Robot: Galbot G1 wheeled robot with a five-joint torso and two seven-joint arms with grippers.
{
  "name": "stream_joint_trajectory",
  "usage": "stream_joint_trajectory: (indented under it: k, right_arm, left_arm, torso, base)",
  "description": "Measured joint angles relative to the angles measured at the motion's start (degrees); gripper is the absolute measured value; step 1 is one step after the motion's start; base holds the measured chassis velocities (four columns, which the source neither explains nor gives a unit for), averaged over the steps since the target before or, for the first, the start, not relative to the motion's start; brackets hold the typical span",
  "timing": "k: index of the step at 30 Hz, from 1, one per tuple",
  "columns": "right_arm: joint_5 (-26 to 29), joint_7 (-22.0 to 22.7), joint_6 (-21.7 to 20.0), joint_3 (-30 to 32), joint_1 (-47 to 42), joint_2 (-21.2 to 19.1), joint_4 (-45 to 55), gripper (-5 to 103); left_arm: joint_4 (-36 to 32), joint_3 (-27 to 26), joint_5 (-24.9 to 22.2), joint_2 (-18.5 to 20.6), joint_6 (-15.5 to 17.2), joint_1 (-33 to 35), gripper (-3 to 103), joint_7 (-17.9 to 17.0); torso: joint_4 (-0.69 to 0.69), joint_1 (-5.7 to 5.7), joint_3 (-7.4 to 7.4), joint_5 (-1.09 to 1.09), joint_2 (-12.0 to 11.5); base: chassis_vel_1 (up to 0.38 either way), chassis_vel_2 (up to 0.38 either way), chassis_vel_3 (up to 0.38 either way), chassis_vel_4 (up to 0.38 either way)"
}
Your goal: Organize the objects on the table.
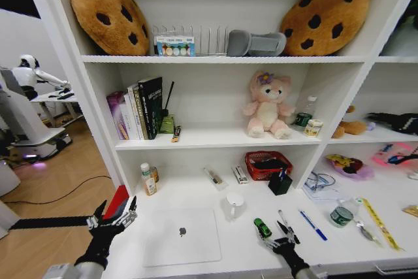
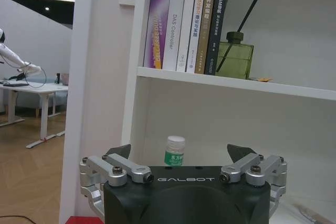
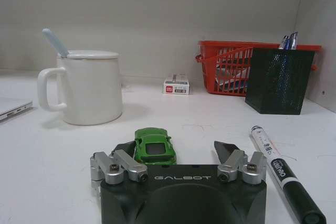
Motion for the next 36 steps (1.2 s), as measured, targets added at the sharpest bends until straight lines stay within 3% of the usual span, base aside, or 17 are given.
stream_joint_trajectory:
  k: [6, 14, 15, 23, 30, 33, 36]
  right_arm:
    - [-1.3, -1.8, 1.3, -0.4, 0.1, 0.9, -0.3, 58]
    - [-1.8, -1.8, 1.4, -0.4, 0.1, 1.4, -0.2, 47]
    - [-1.9, -1.8, 1.5, -0.4, 0.0, 1.5, -0.1, 37]
    - [-4.3, -1.3, 2.6, 0.6, -1.4, 2.4, 0.8, 36]
    - [-3.1, 0.4, 3.3, 6.7, -9.8, 2.4, 16.8, 36]
    - [-1.3, 1.3, 1.8, 9.1, -11.2, 1.9, 23.1, 36]
    - [3.5, 3.2, -3.5, 13.0, -9.4, -0.1, 32.1, 36]
  left_arm:
    - [-0.4, 0.0, -0.3, 0.2, -0.1, -0.1, 100, 0.0]
    - [-0.4, 0.0, -0.6, 0.4, -0.1, -0.2, 100, 0.0]
    - [-0.4, 0.0, -0.6, 0.4, -0.1, -0.2, 100, 0.0]
    - [-0.4, 0.5, -0.9, 0.0, 0.0, -0.5, 100, -0.3]
    - [-0.4, -0.1, -0.1, 0.3, -0.6, 1.4, 100, 0.0]
    - [-0.4, -1.1, 0.2, 0.8, -1.8, 2.9, 100, 0.7]
    - [-0.4, -1.5, 0.3, 1.7, -2.1, 2.7, 100, 0.8]
  torso:
    - [0.00, 0.00, 0.00, 0.00, 0.0]
    - [0.00, 0.00, 0.00, 0.00, 0.0]
    - [0.00, 0.00, 0.00, 0.00, 0.0]
    - [0.00, 0.00, 0.00, 0.01, 0.0]
    - [-0.01, 0.00, 0.00, -0.02, 0.0]
    - [-0.01, 0.00, 0.00, -0.01, 0.0]
    - [-0.01, -0.01, 0.00, -0.01, 0.0]
  base:
    - [0.000, 0.000, 0.000, 0.000]
    - [0.000, 0.000, 0.000, 0.000]
    - [0.000, 0.000, 0.000, 0.000]
    - [0.000, 0.000, 0.000, 0.000]
    - [0.000, 0.000, 0.000, 0.000]
    - [0.000, 0.000, 0.000, 0.000]
    - [0.000, 0.000, 0.000, 0.000]
